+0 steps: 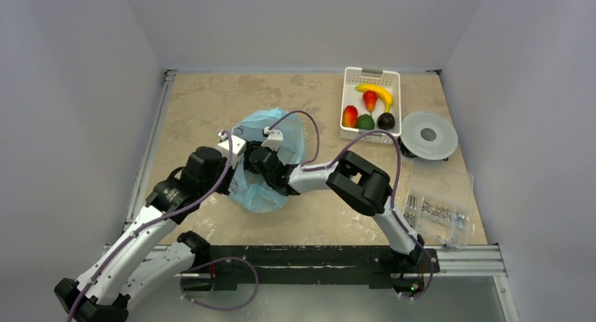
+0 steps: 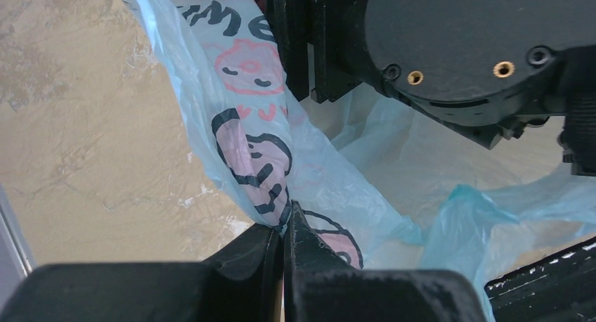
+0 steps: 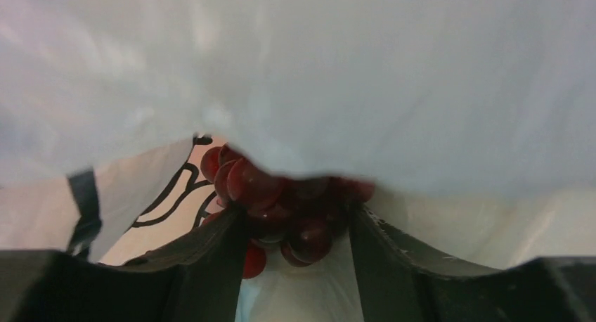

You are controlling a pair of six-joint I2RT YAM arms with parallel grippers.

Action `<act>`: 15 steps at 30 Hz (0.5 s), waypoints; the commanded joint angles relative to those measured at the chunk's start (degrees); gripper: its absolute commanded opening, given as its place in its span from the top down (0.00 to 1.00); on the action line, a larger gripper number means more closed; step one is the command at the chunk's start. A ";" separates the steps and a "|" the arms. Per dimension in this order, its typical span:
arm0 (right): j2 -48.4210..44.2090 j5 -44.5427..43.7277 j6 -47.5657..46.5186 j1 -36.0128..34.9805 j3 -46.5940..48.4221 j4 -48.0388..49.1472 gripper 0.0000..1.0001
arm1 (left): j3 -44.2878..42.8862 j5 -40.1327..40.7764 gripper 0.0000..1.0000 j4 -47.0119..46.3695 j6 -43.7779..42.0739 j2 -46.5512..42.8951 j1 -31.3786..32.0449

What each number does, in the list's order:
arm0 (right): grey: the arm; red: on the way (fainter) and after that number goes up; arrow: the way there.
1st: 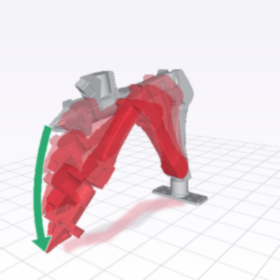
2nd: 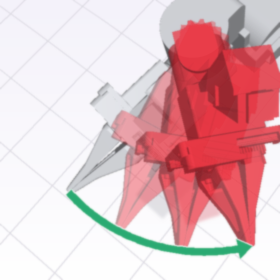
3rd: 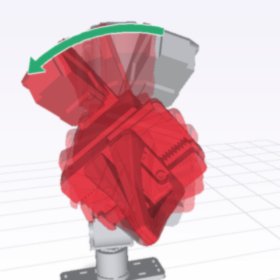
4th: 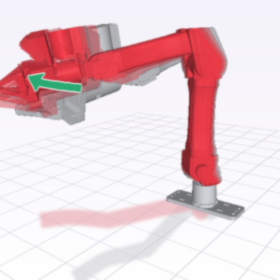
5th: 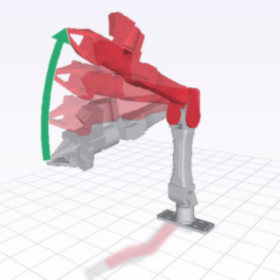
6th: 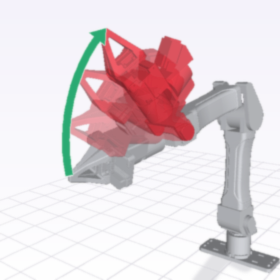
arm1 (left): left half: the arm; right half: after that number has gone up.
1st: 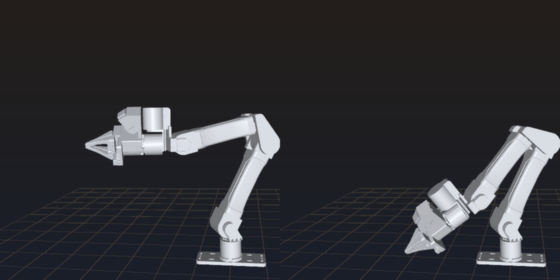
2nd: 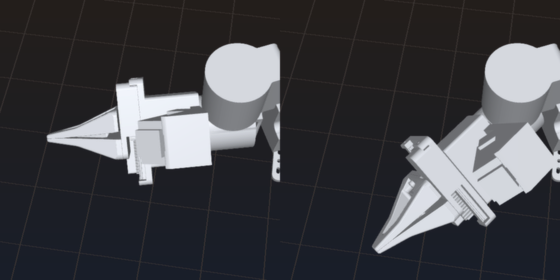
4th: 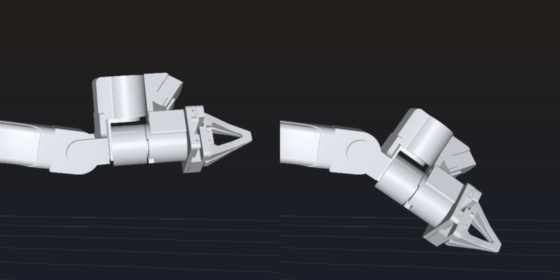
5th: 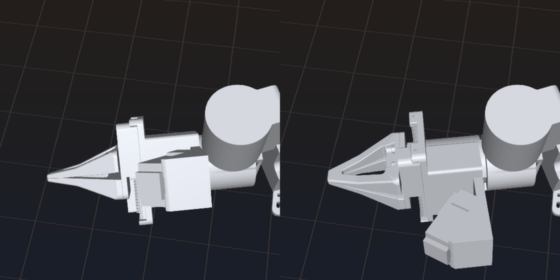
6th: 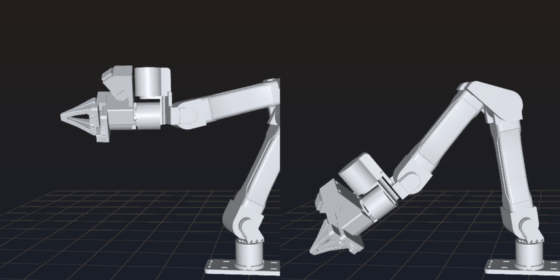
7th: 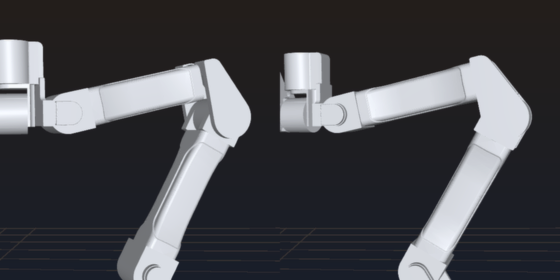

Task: Take the fake fruits out of the plastic bag
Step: Take out the fake fruit from the plastic bag.

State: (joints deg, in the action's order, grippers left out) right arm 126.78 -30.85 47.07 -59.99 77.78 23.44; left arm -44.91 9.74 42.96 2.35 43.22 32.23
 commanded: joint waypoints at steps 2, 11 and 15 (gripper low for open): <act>-0.27 -4.69 -4.07 0.13 1.11 0.29 0.57 | -1.86 0.28 1.00 -0.89 0.05 -1.84 0.48; -9.93 -4.04 -10.38 0.05 -7.36 4.25 1.00 | -1.96 7.65 1.00 -0.63 0.46 -0.38 0.49; -14.14 -0.70 -14.29 0.04 -10.01 4.95 1.00 | -0.86 12.66 1.00 -2.29 -0.13 -0.98 0.49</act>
State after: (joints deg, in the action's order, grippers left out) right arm 118.39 -32.25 38.04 -59.99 69.28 25.26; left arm -44.91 15.64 42.94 2.37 43.05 32.40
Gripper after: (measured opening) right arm 0.037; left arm 0.003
